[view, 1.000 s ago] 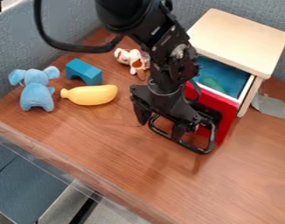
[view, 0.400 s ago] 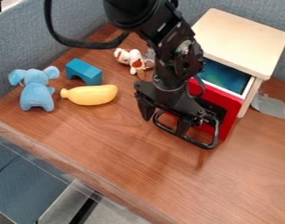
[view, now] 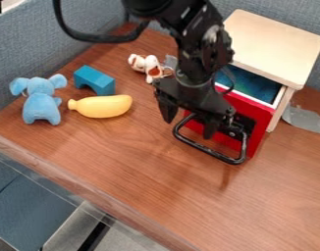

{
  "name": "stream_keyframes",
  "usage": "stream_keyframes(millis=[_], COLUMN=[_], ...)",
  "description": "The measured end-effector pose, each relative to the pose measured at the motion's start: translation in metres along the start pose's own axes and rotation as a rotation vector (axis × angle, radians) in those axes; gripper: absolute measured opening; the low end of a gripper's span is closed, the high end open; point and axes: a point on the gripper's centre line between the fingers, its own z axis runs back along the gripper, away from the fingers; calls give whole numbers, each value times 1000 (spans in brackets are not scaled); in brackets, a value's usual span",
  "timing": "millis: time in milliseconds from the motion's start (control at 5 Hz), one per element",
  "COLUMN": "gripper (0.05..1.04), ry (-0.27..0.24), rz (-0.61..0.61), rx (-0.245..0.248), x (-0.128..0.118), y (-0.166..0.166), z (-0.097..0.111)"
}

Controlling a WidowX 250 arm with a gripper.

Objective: Close the drawer

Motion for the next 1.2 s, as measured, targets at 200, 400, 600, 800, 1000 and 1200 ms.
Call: stream_keyframes(millis=[200, 400, 600, 800, 1000, 1200], gripper=[999, 999, 999, 999, 999, 1002], ry=[-14, -31, -49, -43, -46, -76], rz=[13, 26, 41, 42, 48, 56], rx=[-7, -7, -8, 1, 17, 32], x=[9, 17, 25, 28, 34, 45], y=[2, 5, 7, 8, 9, 4], z=[3, 6, 3, -6, -15, -23])
